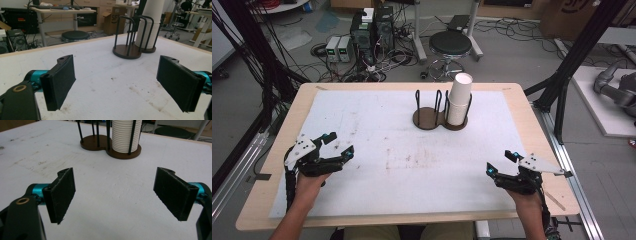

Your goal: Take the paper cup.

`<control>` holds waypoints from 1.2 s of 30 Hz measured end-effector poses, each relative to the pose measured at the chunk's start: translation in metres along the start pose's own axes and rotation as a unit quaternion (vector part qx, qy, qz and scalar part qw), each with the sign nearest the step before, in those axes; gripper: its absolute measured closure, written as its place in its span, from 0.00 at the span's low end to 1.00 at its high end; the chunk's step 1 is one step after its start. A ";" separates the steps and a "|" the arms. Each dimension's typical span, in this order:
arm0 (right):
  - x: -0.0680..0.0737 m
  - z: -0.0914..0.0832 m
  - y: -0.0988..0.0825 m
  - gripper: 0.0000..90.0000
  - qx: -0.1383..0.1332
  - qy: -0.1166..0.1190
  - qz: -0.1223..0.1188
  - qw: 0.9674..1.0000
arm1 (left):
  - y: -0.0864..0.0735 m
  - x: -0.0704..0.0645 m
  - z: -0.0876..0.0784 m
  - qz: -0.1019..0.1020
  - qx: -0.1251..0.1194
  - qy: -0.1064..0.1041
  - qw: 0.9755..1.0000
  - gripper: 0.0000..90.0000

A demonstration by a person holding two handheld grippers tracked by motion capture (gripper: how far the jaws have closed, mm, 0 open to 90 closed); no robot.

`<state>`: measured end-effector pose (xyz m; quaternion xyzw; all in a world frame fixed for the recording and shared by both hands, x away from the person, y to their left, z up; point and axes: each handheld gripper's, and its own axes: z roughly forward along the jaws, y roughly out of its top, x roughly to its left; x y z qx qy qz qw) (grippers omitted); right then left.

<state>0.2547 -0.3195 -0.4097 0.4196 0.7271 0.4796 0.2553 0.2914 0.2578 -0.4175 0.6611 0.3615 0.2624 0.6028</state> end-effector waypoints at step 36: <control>0.013 0.029 0.040 0.20 -0.012 0.025 0.001 1.000 | 0.000 -0.008 0.000 0.007 0.004 -0.022 1.000 0.17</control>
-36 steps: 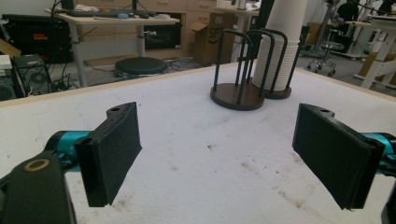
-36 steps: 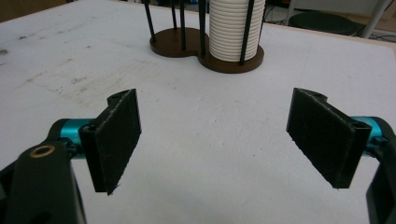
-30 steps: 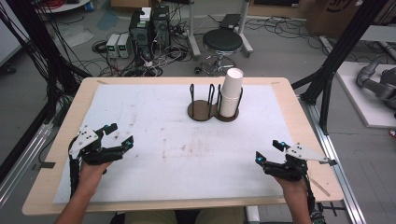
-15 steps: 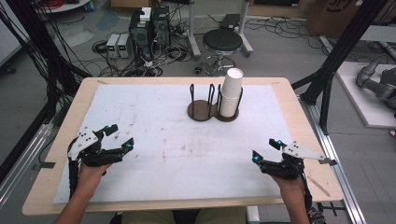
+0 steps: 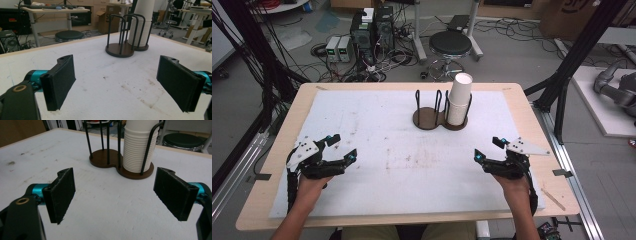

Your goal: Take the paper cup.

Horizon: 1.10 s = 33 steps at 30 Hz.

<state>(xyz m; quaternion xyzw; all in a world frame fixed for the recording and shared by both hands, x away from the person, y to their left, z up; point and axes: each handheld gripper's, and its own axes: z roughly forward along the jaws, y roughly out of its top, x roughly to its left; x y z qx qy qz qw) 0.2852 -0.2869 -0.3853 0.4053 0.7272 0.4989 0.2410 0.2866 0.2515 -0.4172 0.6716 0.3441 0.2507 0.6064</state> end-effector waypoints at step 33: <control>-0.038 0.108 0.122 0.20 0.035 -0.019 -0.009 0.999 | -0.004 0.000 0.002 -0.008 0.004 -0.010 1.000 0.17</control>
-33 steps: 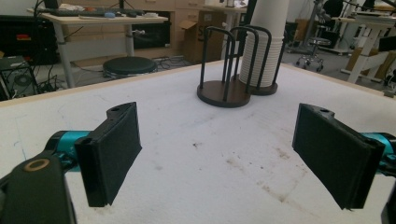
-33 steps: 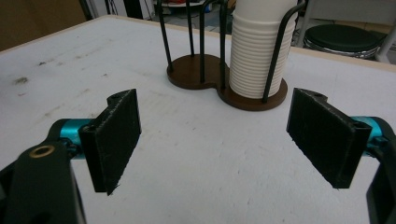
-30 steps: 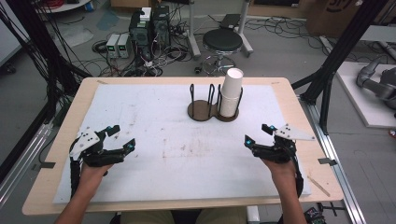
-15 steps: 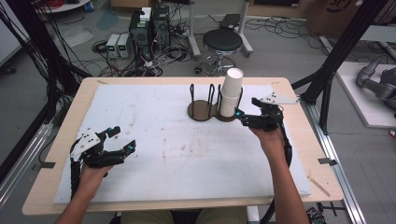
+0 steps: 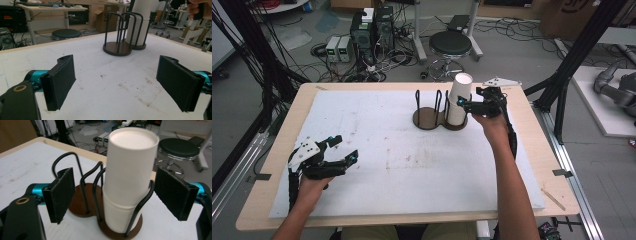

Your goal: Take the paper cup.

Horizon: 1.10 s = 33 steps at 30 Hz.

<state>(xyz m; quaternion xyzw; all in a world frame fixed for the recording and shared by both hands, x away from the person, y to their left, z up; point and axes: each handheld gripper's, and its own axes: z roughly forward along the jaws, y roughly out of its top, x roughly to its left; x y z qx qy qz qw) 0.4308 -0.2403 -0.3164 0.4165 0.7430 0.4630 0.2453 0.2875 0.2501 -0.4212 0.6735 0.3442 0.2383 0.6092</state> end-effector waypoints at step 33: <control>-0.012 0.057 0.034 0.34 0.058 -0.025 -0.006 0.998 | -0.003 0.004 -0.004 -0.013 -0.002 0.002 1.000 0.17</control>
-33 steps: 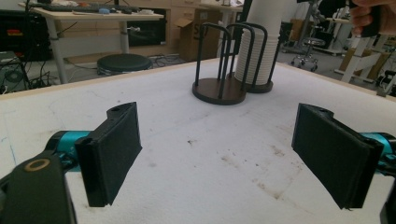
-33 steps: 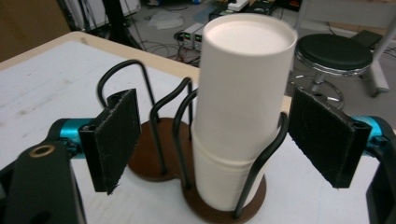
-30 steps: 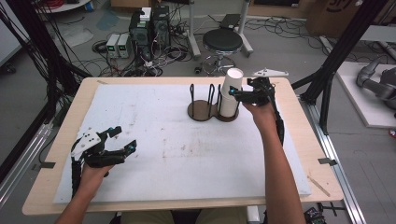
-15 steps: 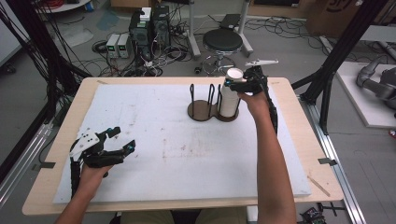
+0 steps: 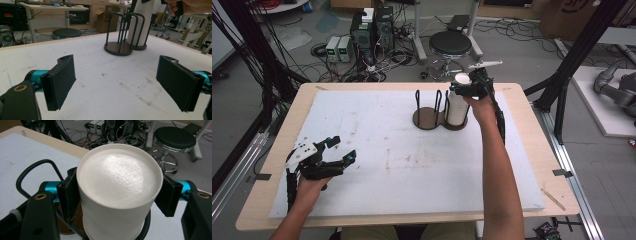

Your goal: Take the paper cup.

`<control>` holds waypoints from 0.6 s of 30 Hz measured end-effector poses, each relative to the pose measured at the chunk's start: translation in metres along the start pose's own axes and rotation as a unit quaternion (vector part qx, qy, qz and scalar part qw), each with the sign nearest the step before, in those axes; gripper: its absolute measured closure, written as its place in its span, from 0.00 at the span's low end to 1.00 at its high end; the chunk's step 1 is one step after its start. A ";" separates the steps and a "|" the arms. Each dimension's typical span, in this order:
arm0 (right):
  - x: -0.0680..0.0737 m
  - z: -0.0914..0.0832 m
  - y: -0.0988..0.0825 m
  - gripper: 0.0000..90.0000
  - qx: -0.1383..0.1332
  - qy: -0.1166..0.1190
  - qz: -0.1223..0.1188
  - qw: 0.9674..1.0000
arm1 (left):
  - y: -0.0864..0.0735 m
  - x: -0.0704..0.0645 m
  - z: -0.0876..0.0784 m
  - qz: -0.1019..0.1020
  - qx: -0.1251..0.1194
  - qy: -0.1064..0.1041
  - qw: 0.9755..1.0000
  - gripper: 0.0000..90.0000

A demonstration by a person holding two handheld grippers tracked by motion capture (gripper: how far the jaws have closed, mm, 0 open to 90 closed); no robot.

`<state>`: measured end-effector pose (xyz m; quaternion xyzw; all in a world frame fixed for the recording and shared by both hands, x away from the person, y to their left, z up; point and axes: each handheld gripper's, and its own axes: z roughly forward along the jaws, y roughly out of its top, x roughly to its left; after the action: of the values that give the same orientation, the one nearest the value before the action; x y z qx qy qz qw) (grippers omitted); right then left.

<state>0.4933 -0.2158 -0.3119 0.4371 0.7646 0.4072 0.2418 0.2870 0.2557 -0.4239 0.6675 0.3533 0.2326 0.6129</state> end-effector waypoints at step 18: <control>-0.001 -0.007 0.004 0.36 -0.005 0.005 -0.003 1.000 | 0.000 -0.001 0.001 0.000 0.001 -0.004 1.000 0.17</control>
<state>0.4908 -0.2178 -0.3047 0.4316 0.7651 0.4123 0.2414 0.2871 0.2538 -0.4240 0.6692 0.3512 0.2294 0.6133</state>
